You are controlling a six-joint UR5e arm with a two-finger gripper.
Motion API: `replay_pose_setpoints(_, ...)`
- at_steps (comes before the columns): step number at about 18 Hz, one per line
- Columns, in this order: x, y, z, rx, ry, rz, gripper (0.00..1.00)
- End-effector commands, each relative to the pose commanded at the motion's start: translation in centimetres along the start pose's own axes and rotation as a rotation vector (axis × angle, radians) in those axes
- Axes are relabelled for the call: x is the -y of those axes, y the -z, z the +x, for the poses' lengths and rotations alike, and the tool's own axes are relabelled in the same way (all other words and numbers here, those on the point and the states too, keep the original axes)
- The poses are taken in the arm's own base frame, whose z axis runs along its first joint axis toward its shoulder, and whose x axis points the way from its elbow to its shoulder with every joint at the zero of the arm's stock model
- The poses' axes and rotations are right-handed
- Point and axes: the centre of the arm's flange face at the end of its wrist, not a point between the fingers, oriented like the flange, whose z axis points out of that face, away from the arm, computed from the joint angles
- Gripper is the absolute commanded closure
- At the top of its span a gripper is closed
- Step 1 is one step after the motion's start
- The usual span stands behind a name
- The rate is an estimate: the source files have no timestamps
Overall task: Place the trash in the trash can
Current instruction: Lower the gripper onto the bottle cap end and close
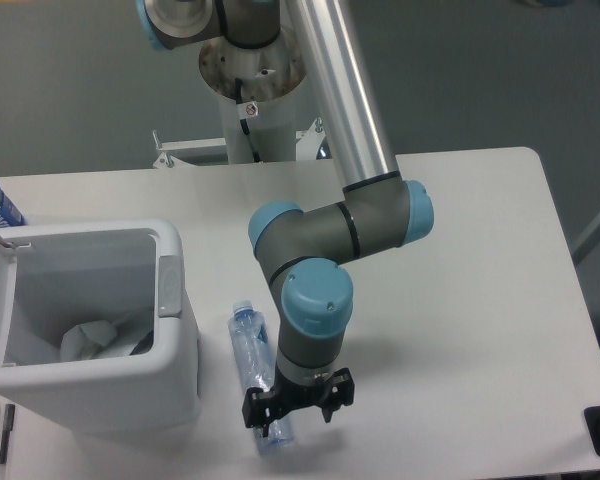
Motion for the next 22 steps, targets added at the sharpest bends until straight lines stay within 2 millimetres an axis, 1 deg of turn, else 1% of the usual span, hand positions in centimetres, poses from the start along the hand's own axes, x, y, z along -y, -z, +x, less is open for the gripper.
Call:
replay_pose_setpoints(2,0.4,-0.2,0.2,0.007,-0.005,0.005,0.00)
replay_pose_setpoints(4,0.3,-0.9,0.8,0.012,-0.015,-0.003,0.00)
replay_pose_setpoints(6,0.1,-1.5,1.0,0.018,-0.018,-0.013,0.00)
replay_pose_setpoints(9,-0.3,-2.3,2.1,0.040,-0.036,-0.026,0.00)
replay_pose_setpoints(10,-0.4,-2.8,2.4,0.047,-0.040,-0.033,0.00)
replay_pose_setpoints(14,-0.9,-4.0,2.6,0.070,-0.041,-0.051,0.00)
replay_pose_setpoints(22,-1.1,-4.3,2.5,0.088,-0.047,-0.058,0.00)
